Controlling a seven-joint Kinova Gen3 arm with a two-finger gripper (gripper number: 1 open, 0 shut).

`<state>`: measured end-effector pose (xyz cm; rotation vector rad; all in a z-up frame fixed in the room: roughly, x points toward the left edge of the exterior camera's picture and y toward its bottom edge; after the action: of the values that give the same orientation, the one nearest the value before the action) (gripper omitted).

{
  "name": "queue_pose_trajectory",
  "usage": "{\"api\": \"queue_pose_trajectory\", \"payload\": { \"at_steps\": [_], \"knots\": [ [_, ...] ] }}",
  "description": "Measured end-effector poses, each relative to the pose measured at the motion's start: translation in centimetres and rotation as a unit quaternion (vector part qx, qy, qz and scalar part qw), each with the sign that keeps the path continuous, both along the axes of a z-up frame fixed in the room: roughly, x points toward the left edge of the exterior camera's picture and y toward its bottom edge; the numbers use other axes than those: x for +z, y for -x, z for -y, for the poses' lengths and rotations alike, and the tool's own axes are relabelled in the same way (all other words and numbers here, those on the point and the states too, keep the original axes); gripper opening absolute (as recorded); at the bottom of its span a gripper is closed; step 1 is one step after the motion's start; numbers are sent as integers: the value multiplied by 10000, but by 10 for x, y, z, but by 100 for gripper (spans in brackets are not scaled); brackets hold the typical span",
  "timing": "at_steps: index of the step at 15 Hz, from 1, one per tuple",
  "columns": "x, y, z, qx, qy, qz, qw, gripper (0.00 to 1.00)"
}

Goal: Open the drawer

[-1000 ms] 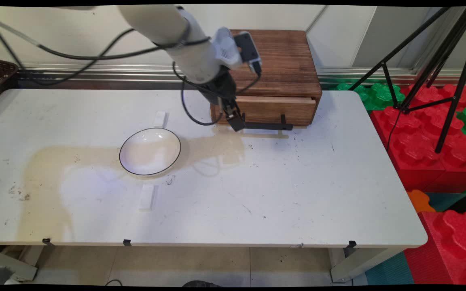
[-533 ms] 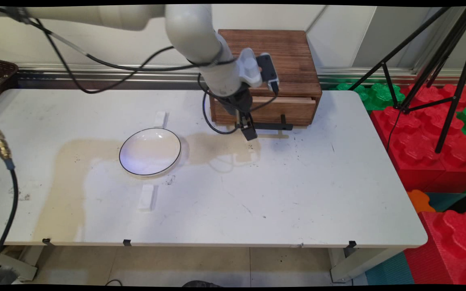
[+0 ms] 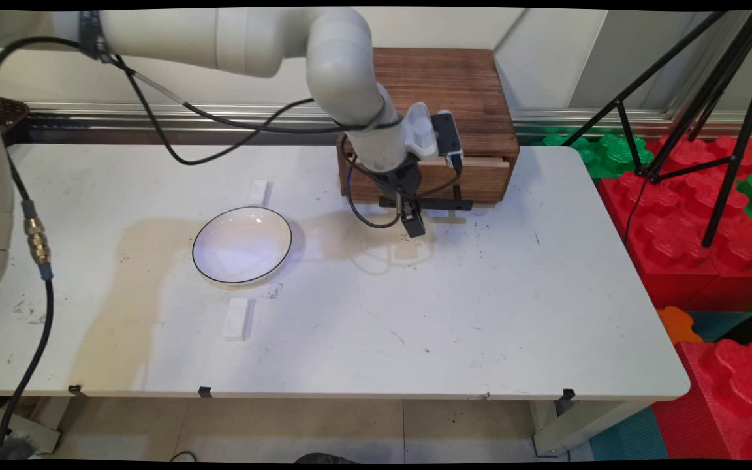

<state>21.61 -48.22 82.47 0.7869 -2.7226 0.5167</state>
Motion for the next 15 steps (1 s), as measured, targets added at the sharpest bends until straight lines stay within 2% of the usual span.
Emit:
{"api": "queue_pose_trajectory", "payload": {
  "at_steps": [7, 15],
  "knots": [
    [-20, 12, 6, -62, -14, 24, 10000, 100],
    [-21, 28, -10, -57, -113, -109, 9999, 100]
  ]
}}
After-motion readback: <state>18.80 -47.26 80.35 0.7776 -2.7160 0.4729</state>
